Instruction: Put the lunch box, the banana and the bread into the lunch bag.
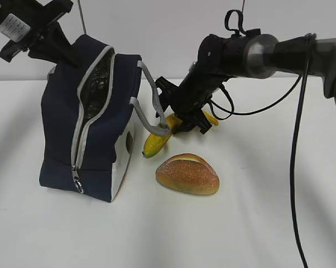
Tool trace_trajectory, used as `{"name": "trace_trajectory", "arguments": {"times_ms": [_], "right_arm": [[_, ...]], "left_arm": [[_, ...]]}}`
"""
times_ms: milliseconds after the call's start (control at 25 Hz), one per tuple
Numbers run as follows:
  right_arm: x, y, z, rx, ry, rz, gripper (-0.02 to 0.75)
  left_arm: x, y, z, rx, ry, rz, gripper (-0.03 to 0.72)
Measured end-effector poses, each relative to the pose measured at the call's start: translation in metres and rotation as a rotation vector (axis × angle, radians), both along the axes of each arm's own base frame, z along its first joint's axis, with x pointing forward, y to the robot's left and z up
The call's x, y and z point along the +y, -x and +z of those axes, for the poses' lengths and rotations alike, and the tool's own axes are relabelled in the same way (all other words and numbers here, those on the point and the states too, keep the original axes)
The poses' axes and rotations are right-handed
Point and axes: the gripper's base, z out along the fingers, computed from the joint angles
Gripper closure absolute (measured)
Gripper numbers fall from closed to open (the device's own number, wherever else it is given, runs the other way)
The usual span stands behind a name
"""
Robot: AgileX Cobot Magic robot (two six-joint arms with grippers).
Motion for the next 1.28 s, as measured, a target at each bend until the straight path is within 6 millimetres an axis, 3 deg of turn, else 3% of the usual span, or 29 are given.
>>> {"name": "trace_trajectory", "arguments": {"times_ms": [280, 520, 680, 1040, 1280], "right_arm": [[0.0, -0.002, -0.01, 0.001, -0.001, -0.008, 0.282], [0.001, -0.003, -0.01, -0.015, -0.005, -0.01, 0.396], [0.001, -0.004, -0.01, -0.026, 0.006, 0.015, 0.409], [0.0, -0.012, 0.009, -0.084, 0.069, 0.068, 0.417], [-0.024, -0.02, 0.031, -0.075, 0.209, 0.112, 0.417]], "left_arm": [[0.0, 0.0, 0.0, 0.0, 0.0, 0.0, 0.688], [0.0, 0.0, 0.0, 0.0, 0.0, 0.0, 0.688], [0.0, 0.0, 0.0, 0.0, 0.0, 0.0, 0.688], [0.0, 0.0, 0.0, 0.0, 0.0, 0.0, 0.688], [0.0, 0.0, 0.0, 0.0, 0.0, 0.0, 0.688]]}}
